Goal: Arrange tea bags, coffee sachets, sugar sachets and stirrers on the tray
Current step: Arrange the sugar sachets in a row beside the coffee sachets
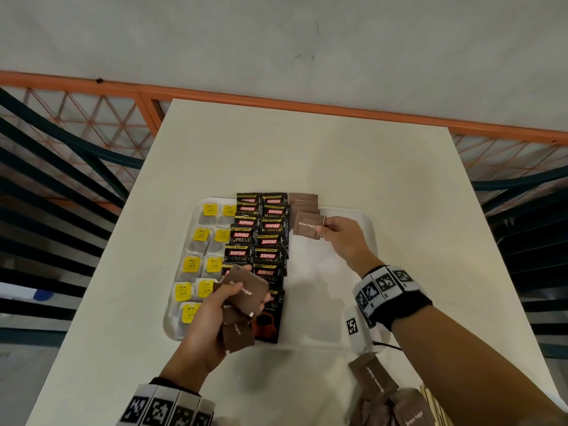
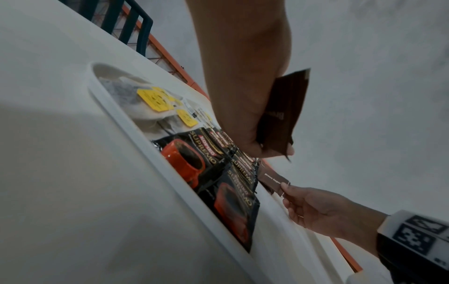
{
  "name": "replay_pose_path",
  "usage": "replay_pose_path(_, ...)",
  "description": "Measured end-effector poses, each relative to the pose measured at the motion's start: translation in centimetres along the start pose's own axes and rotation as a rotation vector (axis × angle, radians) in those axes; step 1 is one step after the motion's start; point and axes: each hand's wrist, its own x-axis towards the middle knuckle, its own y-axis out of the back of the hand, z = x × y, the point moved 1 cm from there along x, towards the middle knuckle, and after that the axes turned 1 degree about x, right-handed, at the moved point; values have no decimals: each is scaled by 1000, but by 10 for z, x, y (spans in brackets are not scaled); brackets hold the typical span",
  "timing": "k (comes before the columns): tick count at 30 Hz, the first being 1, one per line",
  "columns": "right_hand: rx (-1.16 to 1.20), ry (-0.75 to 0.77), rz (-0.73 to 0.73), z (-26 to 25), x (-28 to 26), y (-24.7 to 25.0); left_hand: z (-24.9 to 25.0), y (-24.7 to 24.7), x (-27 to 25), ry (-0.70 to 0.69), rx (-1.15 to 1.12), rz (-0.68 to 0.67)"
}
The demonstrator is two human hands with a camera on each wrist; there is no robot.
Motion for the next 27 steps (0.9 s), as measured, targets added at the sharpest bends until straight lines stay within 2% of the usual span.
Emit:
replay_pose_path(7, -105, 52, 49, -3, 6, -6, -2, 7, 2, -12, 139, 112)
replay_pose_path(17, -148, 53, 118, 0, 10, -8, -5, 9, 4, -24, 163, 135)
replay_pose_path(21, -83, 59, 150, 0, 0, -8, -4, 9, 3, -38, 156, 120)
replay_pose_path(24, -89, 94, 109, -7, -20, -10, -3, 7, 1, -57, 144, 114)
replay_pose_path(27, -165, 136, -54, -16, -50, -19, -3, 5, 1, -79, 117, 103)
